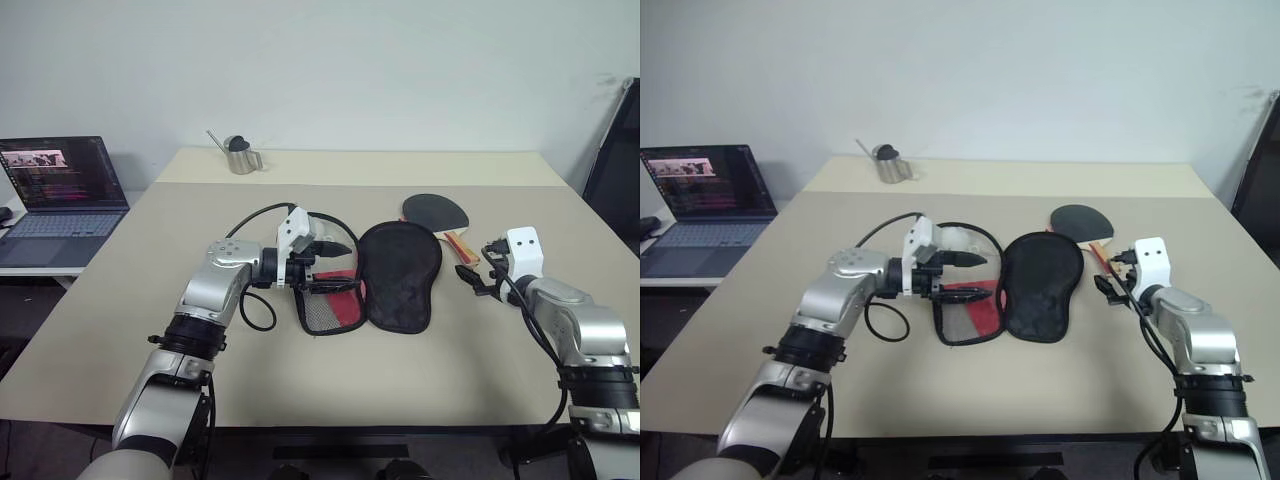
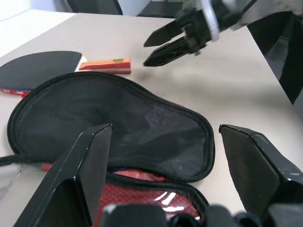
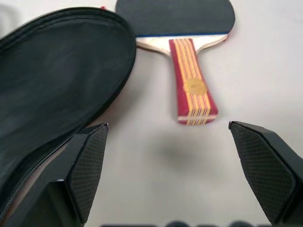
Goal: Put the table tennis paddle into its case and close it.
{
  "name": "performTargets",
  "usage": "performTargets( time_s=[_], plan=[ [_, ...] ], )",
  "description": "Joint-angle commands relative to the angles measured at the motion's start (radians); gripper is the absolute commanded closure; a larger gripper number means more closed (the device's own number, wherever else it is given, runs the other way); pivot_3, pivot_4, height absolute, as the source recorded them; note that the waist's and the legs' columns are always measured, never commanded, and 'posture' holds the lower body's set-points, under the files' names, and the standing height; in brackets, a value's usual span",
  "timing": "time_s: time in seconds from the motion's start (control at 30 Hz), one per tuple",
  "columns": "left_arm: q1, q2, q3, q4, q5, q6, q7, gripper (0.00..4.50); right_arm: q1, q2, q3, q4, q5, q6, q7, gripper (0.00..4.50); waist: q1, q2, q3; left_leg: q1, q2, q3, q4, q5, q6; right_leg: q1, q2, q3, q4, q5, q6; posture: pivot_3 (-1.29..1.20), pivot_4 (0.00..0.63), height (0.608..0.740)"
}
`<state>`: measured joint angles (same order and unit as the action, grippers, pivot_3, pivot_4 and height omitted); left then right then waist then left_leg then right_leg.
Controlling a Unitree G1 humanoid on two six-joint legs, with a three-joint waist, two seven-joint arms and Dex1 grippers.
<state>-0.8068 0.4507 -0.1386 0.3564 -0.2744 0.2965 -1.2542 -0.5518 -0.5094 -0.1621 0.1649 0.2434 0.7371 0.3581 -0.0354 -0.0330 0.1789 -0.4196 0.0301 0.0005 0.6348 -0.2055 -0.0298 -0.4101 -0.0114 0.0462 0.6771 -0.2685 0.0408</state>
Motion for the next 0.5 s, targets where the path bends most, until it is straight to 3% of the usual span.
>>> performTargets(
  time_s=[0.03, 0.5],
  plan=[
    [-0.016, -0.005, 0.013, -0.038, -0.019, 0.006, 0.002, 0.55, -0.067, -0.011, 0.021, 0.156, -0.055, -0.172, 0.023, 0.04, 0.000, 0.000, 0.000, 0.000, 0.000, 0.000, 0.000, 0.000, 0.000, 0.000, 0.000, 0.000, 0.000, 0.000, 0.000, 0.00, 0.150, 0.740],
    [-0.015, 0.004, 0.018, -0.045, -0.011, -0.003, 0.005, 0.55, -0.295, 0.018, 0.035, 0.748, -0.134, -0.528, 0.073, 0.04, -0.005, 0.001, 0.000, 0.000, 0.000, 0.001, 0.000, 0.000, 0.000, 0.000, 0.000, 0.001, 0.000, 0.003, -0.005, 0.00, 0.150, 0.740]
  ],
)
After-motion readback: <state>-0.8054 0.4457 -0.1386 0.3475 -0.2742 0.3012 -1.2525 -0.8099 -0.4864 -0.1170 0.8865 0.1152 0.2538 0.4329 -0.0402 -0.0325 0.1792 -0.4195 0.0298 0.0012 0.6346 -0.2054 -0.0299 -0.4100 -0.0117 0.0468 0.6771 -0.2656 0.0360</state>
